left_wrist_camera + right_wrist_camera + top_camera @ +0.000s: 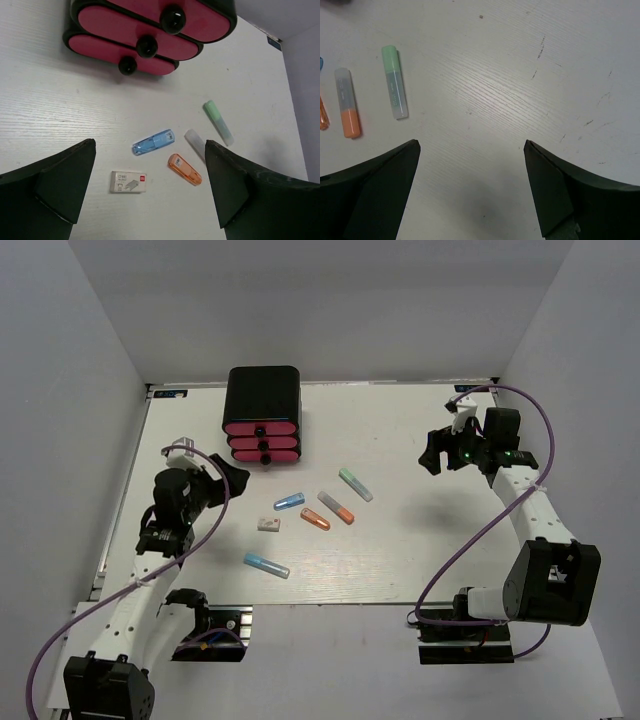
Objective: Sort the stationery into containers
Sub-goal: Open the drawer in the storage box.
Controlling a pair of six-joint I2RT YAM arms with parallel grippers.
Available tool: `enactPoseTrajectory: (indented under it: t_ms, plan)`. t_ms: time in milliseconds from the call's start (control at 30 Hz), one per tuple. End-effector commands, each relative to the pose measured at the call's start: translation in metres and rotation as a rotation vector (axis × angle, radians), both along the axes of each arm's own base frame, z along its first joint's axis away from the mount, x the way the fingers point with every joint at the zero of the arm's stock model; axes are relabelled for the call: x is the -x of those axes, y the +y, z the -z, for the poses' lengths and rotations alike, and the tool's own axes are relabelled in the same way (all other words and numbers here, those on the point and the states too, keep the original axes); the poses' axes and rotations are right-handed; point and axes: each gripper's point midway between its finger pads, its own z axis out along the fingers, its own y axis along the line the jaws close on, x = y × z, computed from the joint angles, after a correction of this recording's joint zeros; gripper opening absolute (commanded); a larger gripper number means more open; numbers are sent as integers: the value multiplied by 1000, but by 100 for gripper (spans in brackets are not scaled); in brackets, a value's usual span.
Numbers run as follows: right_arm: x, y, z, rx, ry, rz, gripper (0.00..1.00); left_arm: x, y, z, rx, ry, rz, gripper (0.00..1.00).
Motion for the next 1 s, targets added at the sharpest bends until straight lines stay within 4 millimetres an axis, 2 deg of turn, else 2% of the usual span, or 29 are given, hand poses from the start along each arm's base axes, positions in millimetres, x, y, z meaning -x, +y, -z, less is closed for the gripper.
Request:
enactPoseTrajectory:
  t_ms: [0,67,133,200,233,300,333,367,400,433,467,500,533,567,600,633,733,900,967]
  plan:
    - [-6,-1,-19,17,-88,-11,90,-3,-16,-19,60,-58,69,100]
    - [-7,-1,-17,38,-107,-49,90,-6,-17,-16,69,-48,65,100]
    - [2,14,-20,12,-117,-171,90,-11,-22,-9,84,-23,83,99]
    - [8,24,-17,10,-125,-256,89,-18,-28,-12,104,-35,112,91]
    - [9,27,-17,-5,-121,-271,76,-22,-29,-11,120,-29,106,70]
    - [13,33,-15,-36,-113,-296,54,-31,-34,0,152,5,110,41]
    - [11,34,-15,-38,-127,-298,30,-38,-37,-7,192,-17,109,29]
    - [12,36,-13,-46,-129,-318,25,-42,-38,7,207,19,101,19]
    - [13,38,-12,-50,-128,-329,26,-47,-39,10,220,24,96,19]
    - [15,42,-13,-65,-132,-351,33,-52,-41,8,245,17,90,22]
    - [16,46,-14,-76,-144,-375,60,-56,-43,7,257,15,96,35]
    - [17,47,-13,-78,-146,-383,72,-61,-44,17,267,42,89,50]
    - [19,50,-13,-88,-151,-400,78,-68,-45,9,288,15,88,59]
    - [20,51,-11,-91,-157,-406,85,-74,-45,10,286,13,79,65]
    - [20,52,-10,-91,-161,-413,86,-82,-46,14,300,31,72,71]
    - [20,53,-11,-92,-169,-417,86,-86,-47,3,303,1,76,73]
    - [24,55,1,-97,-161,-421,84,-107,-54,13,318,29,97,73]
    - [27,59,6,-104,-162,-441,80,-129,-58,9,329,14,106,73]
    - [27,59,8,-98,-164,-446,80,-130,-60,7,340,7,114,70]
